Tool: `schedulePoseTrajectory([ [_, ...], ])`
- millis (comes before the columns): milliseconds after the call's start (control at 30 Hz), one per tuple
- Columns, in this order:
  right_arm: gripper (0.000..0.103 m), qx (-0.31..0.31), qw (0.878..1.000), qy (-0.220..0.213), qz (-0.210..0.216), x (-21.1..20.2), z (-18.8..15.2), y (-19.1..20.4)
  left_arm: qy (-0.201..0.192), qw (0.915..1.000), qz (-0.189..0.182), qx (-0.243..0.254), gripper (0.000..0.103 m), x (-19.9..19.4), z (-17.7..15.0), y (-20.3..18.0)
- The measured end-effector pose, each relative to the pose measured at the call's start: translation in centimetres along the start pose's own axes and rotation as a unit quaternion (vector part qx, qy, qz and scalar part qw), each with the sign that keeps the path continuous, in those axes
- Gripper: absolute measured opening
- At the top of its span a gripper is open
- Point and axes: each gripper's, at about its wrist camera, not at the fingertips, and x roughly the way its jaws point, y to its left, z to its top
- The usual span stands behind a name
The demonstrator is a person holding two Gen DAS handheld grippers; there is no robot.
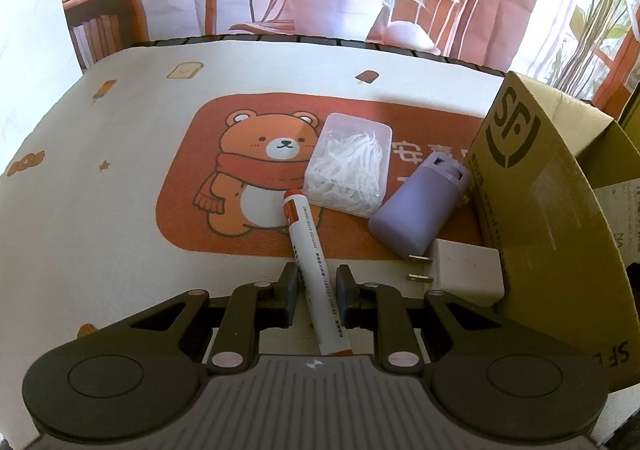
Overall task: Organize rigid objects
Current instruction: 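Close the left gripper on the white-and-red marker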
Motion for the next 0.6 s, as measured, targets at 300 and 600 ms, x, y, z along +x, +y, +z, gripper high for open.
schedulePoseTrajectory([
  [300, 0.023, 0.000, 1.000, 0.000, 0.000, 0.00, 0.01, -0.02, 0.001, 0.9999, -0.010, -0.006, 0.020, 0.01, -0.05, 0.48],
  [600, 0.023, 0.000, 1.000, 0.000, 0.000, -0.01, 0.03, -0.03, 0.001, 1.0000, -0.009, -0.001, 0.020, -0.01, -0.14, 0.40],
])
